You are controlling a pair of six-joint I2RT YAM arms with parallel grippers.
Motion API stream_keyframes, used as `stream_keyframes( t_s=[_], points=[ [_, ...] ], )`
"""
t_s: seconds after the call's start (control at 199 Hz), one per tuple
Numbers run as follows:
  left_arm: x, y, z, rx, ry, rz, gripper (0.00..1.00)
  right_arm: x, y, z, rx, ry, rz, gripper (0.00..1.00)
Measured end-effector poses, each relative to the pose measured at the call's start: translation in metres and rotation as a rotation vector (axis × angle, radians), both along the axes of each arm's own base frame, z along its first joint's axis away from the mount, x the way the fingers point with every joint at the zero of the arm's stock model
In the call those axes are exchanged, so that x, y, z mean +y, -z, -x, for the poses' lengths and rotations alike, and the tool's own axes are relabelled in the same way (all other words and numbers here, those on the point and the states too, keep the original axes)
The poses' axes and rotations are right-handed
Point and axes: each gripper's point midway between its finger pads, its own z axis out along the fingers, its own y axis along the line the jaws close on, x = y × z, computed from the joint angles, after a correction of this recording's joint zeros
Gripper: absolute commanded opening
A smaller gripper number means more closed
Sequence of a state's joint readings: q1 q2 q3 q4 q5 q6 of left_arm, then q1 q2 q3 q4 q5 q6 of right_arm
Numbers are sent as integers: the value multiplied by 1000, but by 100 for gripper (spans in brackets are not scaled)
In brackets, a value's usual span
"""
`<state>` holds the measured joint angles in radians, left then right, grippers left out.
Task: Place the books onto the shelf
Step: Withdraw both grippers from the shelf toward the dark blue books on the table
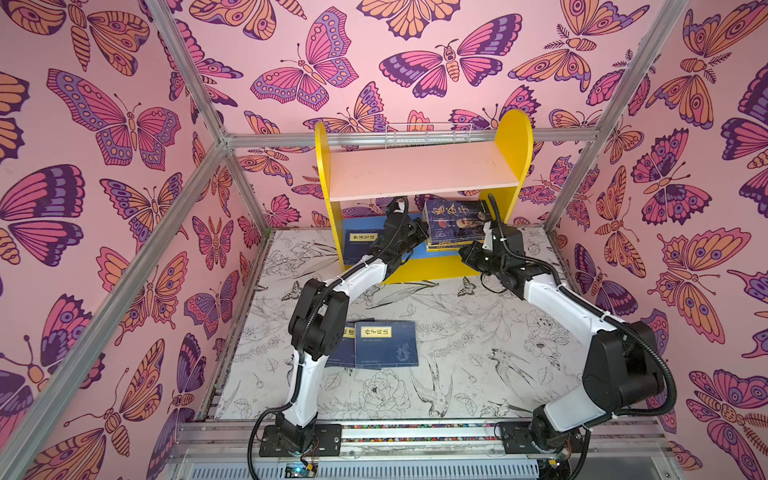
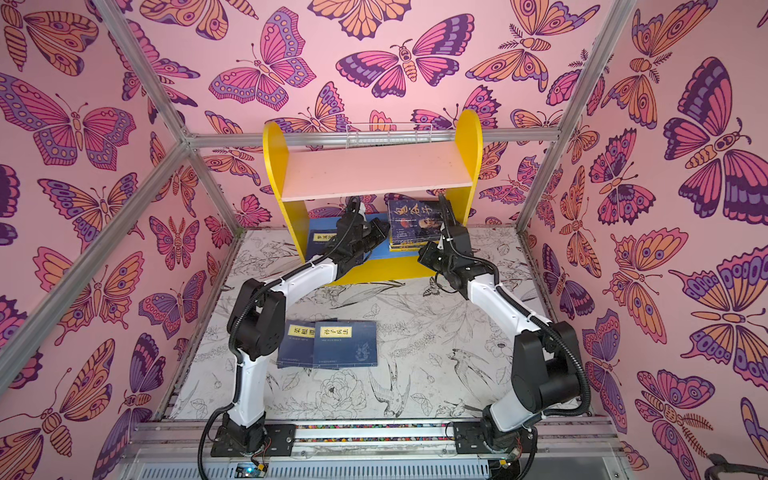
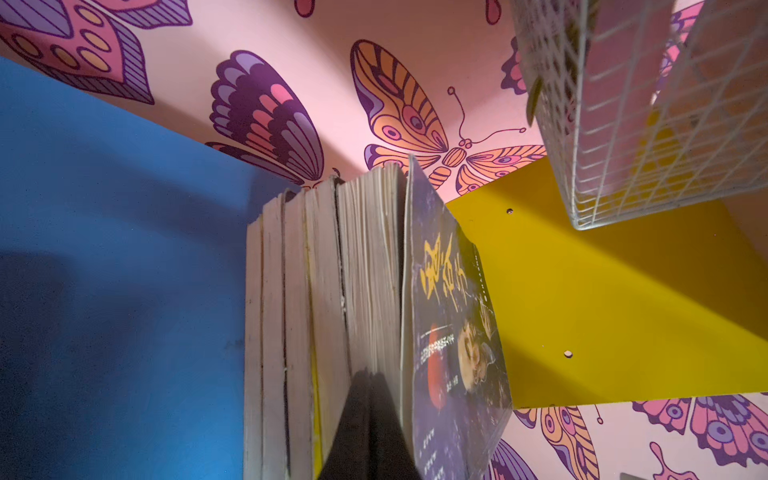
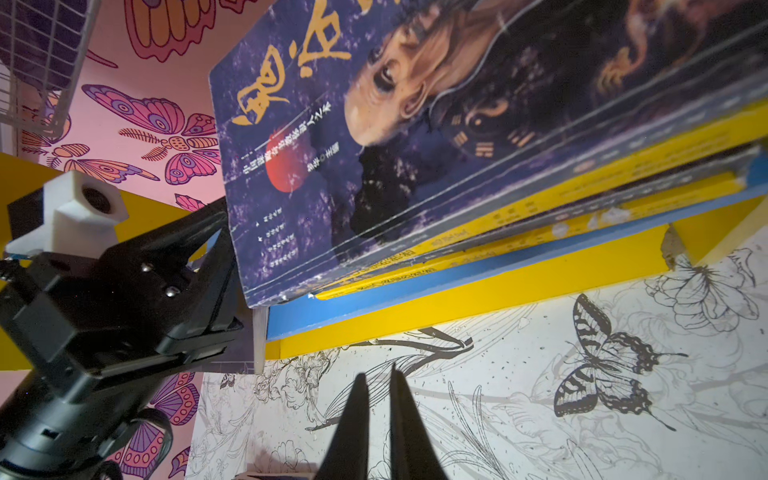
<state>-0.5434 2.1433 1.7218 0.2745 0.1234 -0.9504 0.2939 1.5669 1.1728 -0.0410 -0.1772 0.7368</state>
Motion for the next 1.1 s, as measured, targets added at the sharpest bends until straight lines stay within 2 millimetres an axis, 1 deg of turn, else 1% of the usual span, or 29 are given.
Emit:
stream_keyframes(
  t_s=[0.206, 0.326, 0.386, 0.477, 0.532, 0.572, 0.582, 0.587, 0.617, 0.652, 0.708, 0.743, 0.758, 0.763, 0.773, 0.813, 0.828, 0.858, 0.873, 0.893, 0.954, 0.969, 0.974, 0.999, 1.004, 1.034, 1.079, 1.084, 1.104],
  points=[
    [2, 3, -1, 4, -10, -12, 0, 0, 0, 1, 0, -7, -1, 11],
    [8, 2, -3, 3, -24, -18, 0, 0, -2, 3, -5, -18, -2, 11],
    [17, 2, -3, 2, -37, -35, 0, 1, -2, 5, -5, -24, -4, 11],
    [34, -5, 0, -3, -63, -62, 0, 2, -1, 8, -7, -35, 7, 11],
    [46, -14, 7, -13, -73, -82, 0, 5, 0, 10, -8, -49, 19, 11],
    [56, -22, 15, -22, -81, -101, 0, 11, 2, 14, -7, -73, 37, 12],
    [58, -20, 16, -20, -82, -108, 0, 14, 2, 15, -7, -82, 43, 12],
    [59, -24, 18, -26, -82, -108, 0, 15, 2, 16, -7, -87, 44, 12],
    [69, -32, 28, -37, -87, -126, 0, 23, 5, 21, -6, -116, 61, 13],
    [75, -36, 36, -40, -89, -139, 0, 33, 7, 28, -4, -155, 85, 15],
    [90, -46, 59, -56, -89, -170, 0, 55, 13, 45, -1, -245, 129, 20],
    [98, -48, 74, -61, -83, -193, 0, 69, 17, 57, 0, -304, 157, 26],
    [101, -49, 81, -66, -78, -208, 0, 78, 21, 66, 0, -345, 176, 29],
    [101, -49, 81, -66, -78, -208, 0, 78, 21, 66, 0, -345, 176, 30],
    [105, -47, 88, -64, -75, -218, 1, 81, 22, 69, 0, -359, 180, 33],
    [114, -43, 105, -58, -64, -253, 8, 96, 31, 90, 9, -446, 217, 44],
    [118, -40, 112, -55, -58, -272, 13, 100, 35, 95, 14, -467, 224, 48],
    [125, -32, 127, -43, -44, -310, 20, 109, 45, 113, 28, -536, 249, 55],
    [128, -26, 133, -35, -38, -329, 24, 113, 50, 123, 32, -577, 269, 58],
    [132, -21, 142, -25, -29, -350, 29, 116, 56, 131, 46, -603, 275, 60],
    [150, 7, 174, 29, 3, -431, 44, 122, 80, 162, 96, -714, 318, 67],
    [156, 17, 187, 49, 15, -459, 47, 122, 87, 169, 116, -739, 328, 68],
    [156, 17, 187, 49, 15, -459, 49, 122, 87, 169, 116, -739, 328, 68],
    [164, 29, 202, 73, 34, -498, 56, 121, 95, 177, 142, -761, 336, 70],
    [164, 29, 202, 73, 34, -498, 57, 120, 97, 180, 149, -773, 339, 70],
    [174, 43, 220, 104, 53, -535, 64, 118, 106, 188, 181, -794, 348, 71],
    [186, 60, 246, 150, 78, -569, 69, 115, 119, 197, 229, -827, 357, 72],
    [186, 60, 246, 150, 78, -569, 69, 115, 119, 197, 229, -827, 357, 73],
    [193, 67, 259, 166, 91, -589, 71, 114, 127, 201, 257, -843, 359, 73]
  ],
)
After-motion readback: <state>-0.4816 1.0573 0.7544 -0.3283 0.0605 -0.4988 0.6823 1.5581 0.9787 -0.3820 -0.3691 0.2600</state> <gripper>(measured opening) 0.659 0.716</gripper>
